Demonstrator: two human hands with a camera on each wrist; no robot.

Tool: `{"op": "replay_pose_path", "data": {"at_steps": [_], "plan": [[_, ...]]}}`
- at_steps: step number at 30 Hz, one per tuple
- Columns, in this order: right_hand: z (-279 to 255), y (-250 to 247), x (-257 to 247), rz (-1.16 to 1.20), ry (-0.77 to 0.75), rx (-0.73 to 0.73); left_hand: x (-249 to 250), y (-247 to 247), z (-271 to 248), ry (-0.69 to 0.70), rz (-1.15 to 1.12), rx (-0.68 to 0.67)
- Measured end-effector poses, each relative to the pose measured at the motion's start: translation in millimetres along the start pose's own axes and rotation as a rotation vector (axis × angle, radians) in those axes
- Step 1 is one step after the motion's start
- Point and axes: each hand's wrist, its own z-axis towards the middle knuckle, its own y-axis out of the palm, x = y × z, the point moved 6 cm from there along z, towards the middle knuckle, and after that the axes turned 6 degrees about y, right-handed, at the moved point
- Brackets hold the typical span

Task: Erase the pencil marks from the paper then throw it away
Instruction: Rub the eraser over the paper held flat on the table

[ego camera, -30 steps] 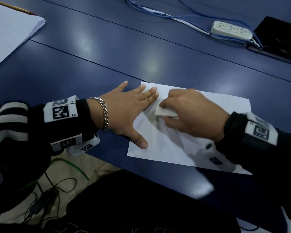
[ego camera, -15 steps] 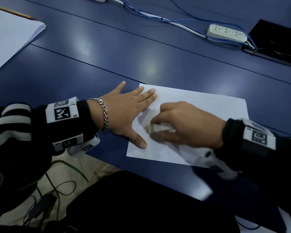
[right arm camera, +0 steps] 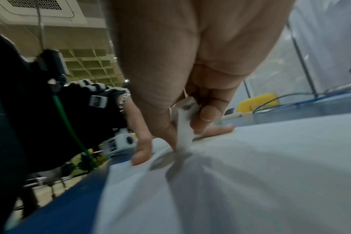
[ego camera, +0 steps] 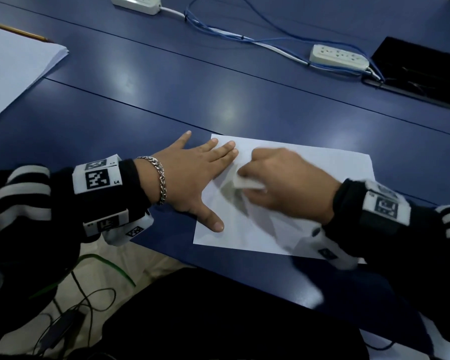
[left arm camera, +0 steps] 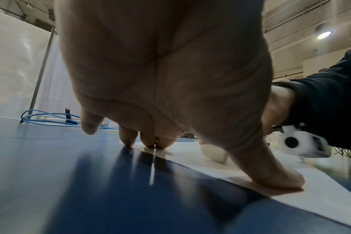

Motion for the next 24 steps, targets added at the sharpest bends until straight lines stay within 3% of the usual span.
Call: {"op": "replay_pose_path", "data": {"at_steps": [3, 10, 15, 19, 21, 24], "plan": [[-9, 12, -24, 0.042, -0.070, -0.093, 0, 1, 0, 0.004, 0.008, -0.001], [-3, -25, 48, -0.070, 0.142, 0.083, -2, -3, 1, 0.025, 0.021, -0.029], [-44, -36, 84, -0.095, 0.227, 0.020, -7, -18, 5, 0.177, 0.072, -0.015], [-77, -22, 93, -0.039, 0.309, 0.029, -24, -36, 10, 0.142, 0.126, -0.002], [-88, -20, 96, -0.019, 0.354, 0.039, -32, -52, 14, 0.099, 0.109, 0.059], [-96, -20, 99, -0.010, 0.427, 0.066, -31, -74, 16, 0.062, 0.117, 0.254]]}}
